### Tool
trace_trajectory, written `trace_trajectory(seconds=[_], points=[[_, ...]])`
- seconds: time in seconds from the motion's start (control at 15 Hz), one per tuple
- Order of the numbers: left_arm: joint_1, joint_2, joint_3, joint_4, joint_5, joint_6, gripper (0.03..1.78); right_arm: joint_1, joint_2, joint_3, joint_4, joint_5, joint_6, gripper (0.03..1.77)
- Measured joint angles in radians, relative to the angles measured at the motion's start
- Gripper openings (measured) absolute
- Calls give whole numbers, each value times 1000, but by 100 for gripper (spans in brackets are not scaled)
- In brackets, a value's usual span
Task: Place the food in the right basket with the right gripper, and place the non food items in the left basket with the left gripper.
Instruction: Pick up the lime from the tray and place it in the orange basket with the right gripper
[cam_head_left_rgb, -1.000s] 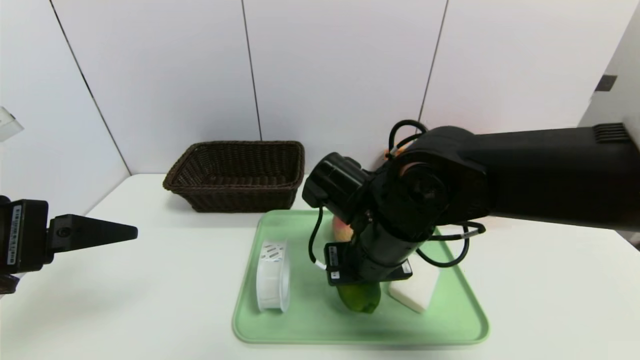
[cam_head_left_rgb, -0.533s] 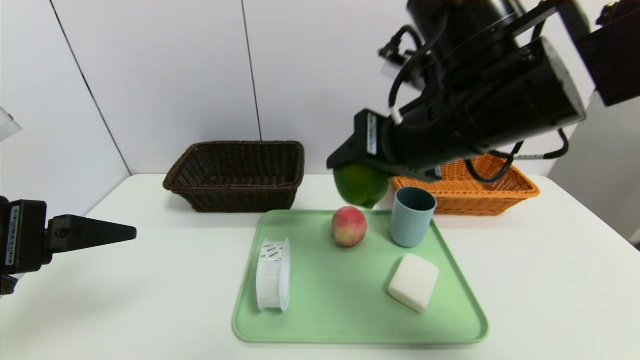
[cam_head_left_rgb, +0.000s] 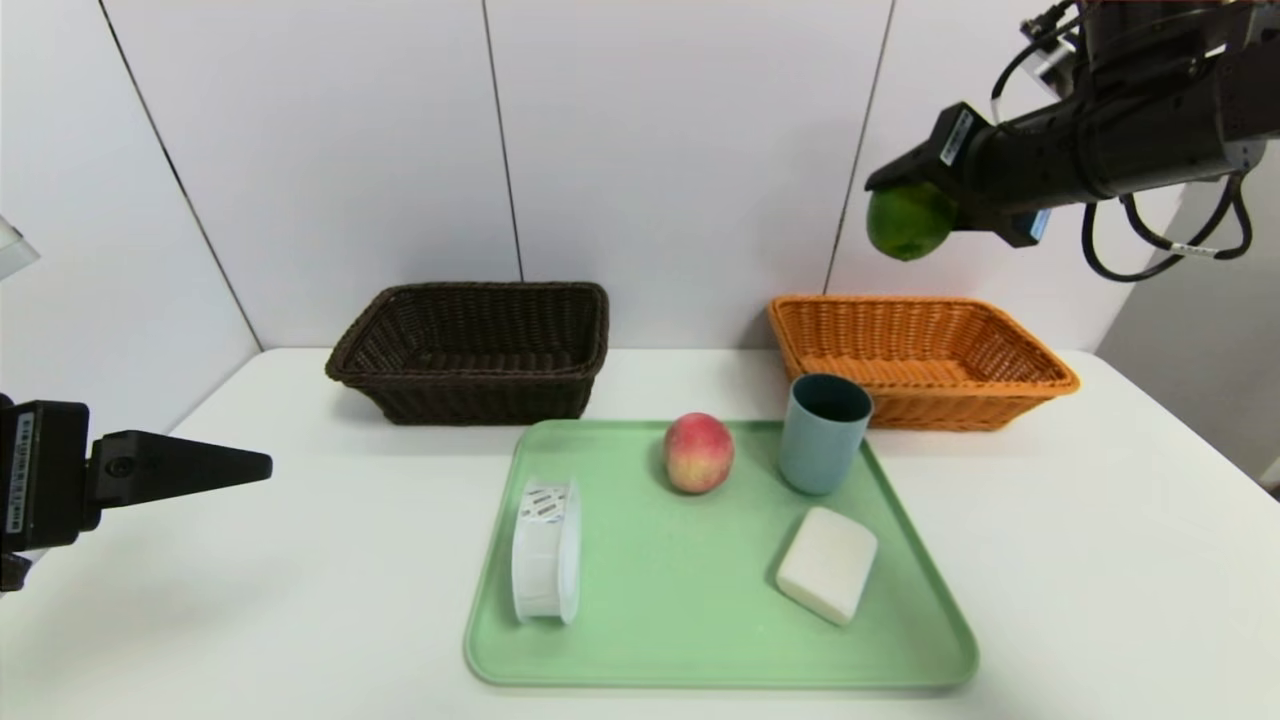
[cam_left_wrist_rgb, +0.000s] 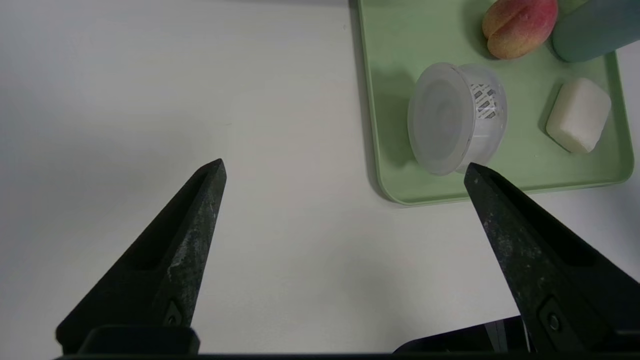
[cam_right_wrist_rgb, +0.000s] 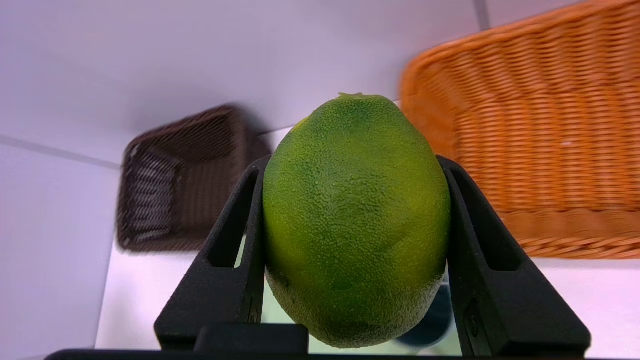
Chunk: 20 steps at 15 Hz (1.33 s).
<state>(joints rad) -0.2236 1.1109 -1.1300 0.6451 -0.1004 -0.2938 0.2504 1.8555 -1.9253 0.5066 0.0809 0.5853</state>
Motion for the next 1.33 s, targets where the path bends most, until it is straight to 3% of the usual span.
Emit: trace_trajectory(seconds=[0.33, 1.07, 1.33], points=[[-1, -1, 20, -3, -4, 1, 169, -136, 153, 9, -46, 22, 37, 97], [0, -14, 36, -1, -1, 1, 169, -173, 365, 6, -95, 16, 39, 97], [-1, -17, 38, -1, -2, 1, 169, -180, 375, 5, -98, 11, 39, 124]])
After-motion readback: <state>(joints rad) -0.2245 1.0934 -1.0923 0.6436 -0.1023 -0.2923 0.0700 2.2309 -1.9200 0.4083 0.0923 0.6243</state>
